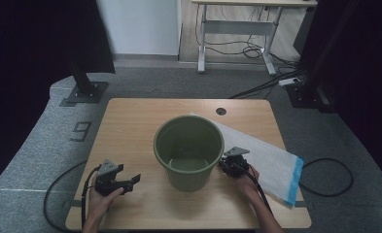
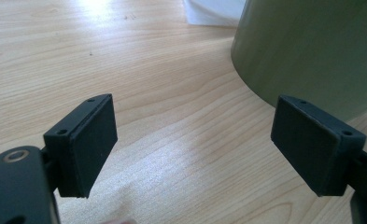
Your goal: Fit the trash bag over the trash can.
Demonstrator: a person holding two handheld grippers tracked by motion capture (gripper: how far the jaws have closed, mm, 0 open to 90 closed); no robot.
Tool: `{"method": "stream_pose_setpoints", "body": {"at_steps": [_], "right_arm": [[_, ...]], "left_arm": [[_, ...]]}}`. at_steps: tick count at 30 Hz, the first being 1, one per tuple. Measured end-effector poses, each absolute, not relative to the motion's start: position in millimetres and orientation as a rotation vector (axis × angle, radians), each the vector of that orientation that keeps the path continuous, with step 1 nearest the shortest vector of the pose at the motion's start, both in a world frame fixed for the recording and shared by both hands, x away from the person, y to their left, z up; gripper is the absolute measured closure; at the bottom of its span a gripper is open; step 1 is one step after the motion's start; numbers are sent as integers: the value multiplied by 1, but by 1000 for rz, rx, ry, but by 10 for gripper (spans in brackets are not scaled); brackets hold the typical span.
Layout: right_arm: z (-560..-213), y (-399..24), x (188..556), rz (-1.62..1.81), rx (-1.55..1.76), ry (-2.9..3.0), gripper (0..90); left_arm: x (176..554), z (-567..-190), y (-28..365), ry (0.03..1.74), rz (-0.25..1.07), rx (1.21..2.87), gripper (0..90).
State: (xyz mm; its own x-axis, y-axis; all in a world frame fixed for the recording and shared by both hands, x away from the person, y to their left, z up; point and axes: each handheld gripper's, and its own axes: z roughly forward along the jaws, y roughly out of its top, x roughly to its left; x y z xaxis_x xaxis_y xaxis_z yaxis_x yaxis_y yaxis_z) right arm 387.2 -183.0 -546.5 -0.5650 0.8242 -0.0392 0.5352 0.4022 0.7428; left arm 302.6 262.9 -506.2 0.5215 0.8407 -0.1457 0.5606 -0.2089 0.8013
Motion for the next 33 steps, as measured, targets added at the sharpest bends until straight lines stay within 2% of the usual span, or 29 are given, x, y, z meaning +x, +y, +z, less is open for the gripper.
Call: {"method": "stream_pose_setpoints", "body": {"at_steps": [3,12,14,19,22,30,33], "right_arm": [[-547,-196,384,1003,1239,2247,876],[-547,-232,352,1063,1328,2231,872],[-546,-233,350,1061,1311,2239,805],[-542,-222,353,1070,1207,2225,518],[-537,-212,360,1112,1165,2213,444],[-544,-184,383,1102,1115,2295,413],[-548,-180,384,1046,1114,2305,462]], "left_arm": [[302,-501,262,1138,435,1879,150],[302,-496,257,1117,458,1886,152],[301,-496,258,1122,456,1880,152],[304,-501,261,1147,452,1879,154],[306,-503,260,1153,450,1889,155],[304,-503,259,1148,454,1900,155],[304,-504,260,1157,454,1893,156]]}}
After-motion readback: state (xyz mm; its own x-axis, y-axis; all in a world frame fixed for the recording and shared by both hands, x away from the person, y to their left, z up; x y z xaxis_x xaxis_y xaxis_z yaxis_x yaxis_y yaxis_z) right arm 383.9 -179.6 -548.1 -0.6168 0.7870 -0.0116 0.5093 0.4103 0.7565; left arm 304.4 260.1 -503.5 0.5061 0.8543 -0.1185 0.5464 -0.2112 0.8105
